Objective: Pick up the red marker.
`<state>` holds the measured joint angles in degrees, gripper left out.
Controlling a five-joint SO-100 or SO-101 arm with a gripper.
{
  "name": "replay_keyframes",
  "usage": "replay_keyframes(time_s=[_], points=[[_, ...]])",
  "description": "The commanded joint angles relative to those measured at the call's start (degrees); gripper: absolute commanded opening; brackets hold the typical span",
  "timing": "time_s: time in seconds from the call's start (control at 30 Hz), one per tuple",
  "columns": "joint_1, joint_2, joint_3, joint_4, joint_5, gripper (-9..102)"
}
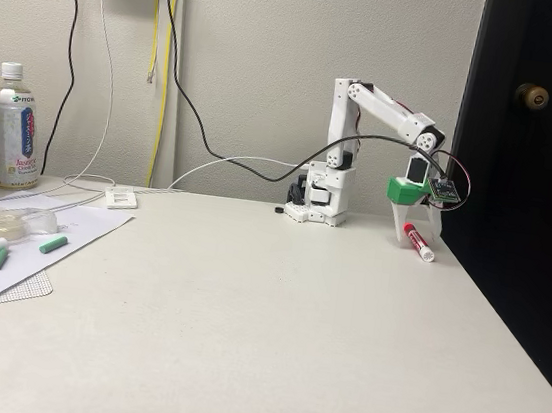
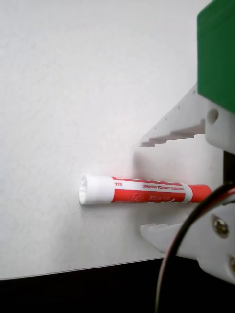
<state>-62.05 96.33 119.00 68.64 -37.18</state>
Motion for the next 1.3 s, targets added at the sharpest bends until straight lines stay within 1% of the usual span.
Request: replay_keyframes(time_s=[0.0, 0.1, 0.47, 0.57, 0.7, 0.97, 1.13, 1.27], points=[[-0.26, -0.79, -0.35, -1.32, -0.09, 41], [-0.18, -2.64, -0.35, -2.29, 0.00, 45], [0.00, -5.27, -0.35, -4.66, -0.26, 43], [-0.09, -5.36, -0.35, -5.27, -0.26, 38], [-0.09, -5.71, -0.35, -5.36, -0.26, 34], [-0.09, -6.24, -0.35, -6.06, -0.35, 21], [-0.09, -6.24, -0.35, -6.33, -0.35, 10], [-0.09, -6.24, -0.44, -5.98, -0.44, 6]])
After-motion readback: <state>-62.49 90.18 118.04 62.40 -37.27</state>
